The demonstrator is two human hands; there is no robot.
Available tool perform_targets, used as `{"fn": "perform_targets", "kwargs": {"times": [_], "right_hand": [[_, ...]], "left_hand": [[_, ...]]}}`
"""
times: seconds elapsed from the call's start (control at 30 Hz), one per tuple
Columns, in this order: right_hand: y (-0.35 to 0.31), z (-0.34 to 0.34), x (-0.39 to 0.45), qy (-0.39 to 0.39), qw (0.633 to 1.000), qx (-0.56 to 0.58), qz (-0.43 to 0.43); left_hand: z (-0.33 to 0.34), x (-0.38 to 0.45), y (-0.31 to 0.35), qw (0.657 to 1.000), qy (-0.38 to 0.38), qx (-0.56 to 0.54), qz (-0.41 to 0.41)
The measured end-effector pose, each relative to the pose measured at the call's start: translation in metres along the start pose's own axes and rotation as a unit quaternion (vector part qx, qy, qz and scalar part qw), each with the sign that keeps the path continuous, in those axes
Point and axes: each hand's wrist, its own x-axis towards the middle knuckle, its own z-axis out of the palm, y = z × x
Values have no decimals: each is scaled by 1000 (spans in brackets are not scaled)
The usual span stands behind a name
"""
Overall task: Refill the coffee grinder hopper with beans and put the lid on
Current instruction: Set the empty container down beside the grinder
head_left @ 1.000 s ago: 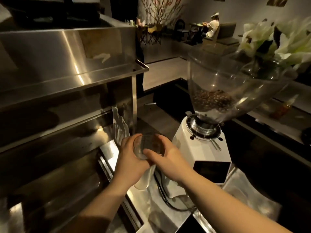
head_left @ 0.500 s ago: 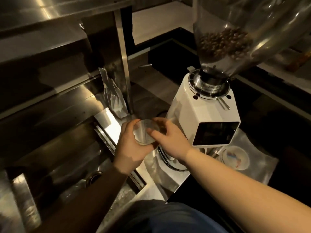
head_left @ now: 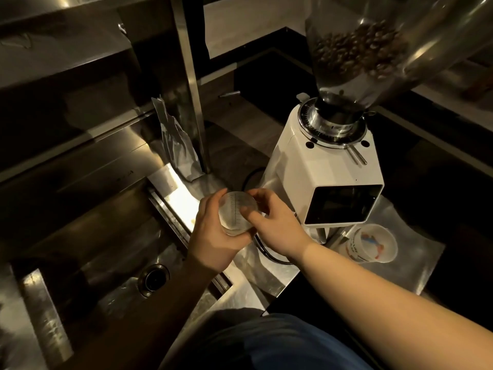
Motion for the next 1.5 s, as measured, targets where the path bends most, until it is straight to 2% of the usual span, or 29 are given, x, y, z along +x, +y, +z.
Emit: {"fn": "perform_targets", "kwargs": {"times": [0.17,0.3,0.47,0.6,0.73,0.87,0.97,1.1,1.2,1.4,1.5], "right_hand": [[-2,-4,-4,-19,999,-37,-21],[-18,-12,-21,-19,991,-94,-91],[-51,-33,-57,2,978,-71,-198],[-70,-58,-83,50,959,0,-278],[-65,-96,-101,110,945,59,-301],[-46,-132,-116,178,946,72,-261],[-24,-159,-129,208,951,89,-208],[6,-193,-142,250,951,85,-161],[37,-218,-145,285,948,67,-122],[121,-268,-127,306,952,5,-17],[163,-281,-108,280,957,-63,29]], "left_hand": [[1,-1,0,1000,0,15,4],[-3,-3,13,997,22,61,44],[-16,4,59,981,61,50,175],[-16,4,114,944,81,13,321],[13,0,158,917,39,-33,396],[57,-7,183,909,-63,-62,408],[90,-11,195,903,-138,-35,406],[131,-14,210,905,-237,11,354],[166,-10,219,888,-303,41,344],[240,8,206,868,-354,198,288],[260,17,194,856,-373,249,258]]}}
